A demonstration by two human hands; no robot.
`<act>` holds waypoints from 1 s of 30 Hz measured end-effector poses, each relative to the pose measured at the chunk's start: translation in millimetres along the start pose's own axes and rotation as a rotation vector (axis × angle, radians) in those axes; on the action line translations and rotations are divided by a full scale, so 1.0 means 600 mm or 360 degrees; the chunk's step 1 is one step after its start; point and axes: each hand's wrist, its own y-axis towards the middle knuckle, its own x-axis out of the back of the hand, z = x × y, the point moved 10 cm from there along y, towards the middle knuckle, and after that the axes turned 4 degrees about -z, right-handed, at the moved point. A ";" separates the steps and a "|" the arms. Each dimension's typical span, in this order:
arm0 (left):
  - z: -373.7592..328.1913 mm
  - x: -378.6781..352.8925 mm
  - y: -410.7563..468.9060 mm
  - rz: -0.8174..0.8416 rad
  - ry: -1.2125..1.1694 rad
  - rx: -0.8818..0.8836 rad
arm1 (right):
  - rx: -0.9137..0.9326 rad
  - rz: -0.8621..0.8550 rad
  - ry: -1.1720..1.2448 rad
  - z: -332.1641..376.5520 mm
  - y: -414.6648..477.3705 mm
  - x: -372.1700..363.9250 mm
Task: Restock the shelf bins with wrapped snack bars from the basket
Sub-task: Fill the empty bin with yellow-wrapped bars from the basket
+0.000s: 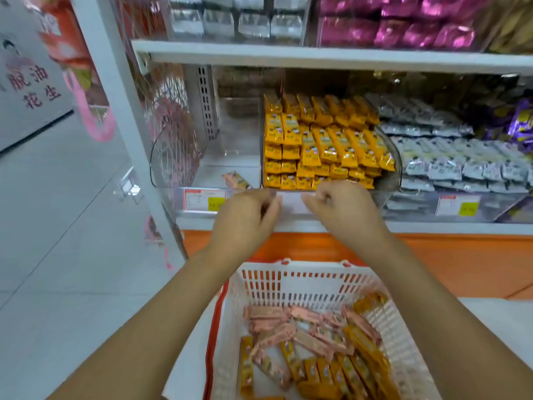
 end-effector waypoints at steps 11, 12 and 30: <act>0.153 -0.225 -0.384 0.1841 0.0765 0.0042 | -0.0275 0.1635 -0.0308 -0.273 -0.360 -0.373; 0.152 -0.237 -0.413 0.1922 0.0803 -0.0012 | -0.0310 0.1708 -0.0343 -0.290 -0.393 -0.393; 0.177 -0.270 -0.391 0.2187 0.0986 -0.0056 | -0.0504 0.2287 -0.0188 -0.344 -0.498 -0.494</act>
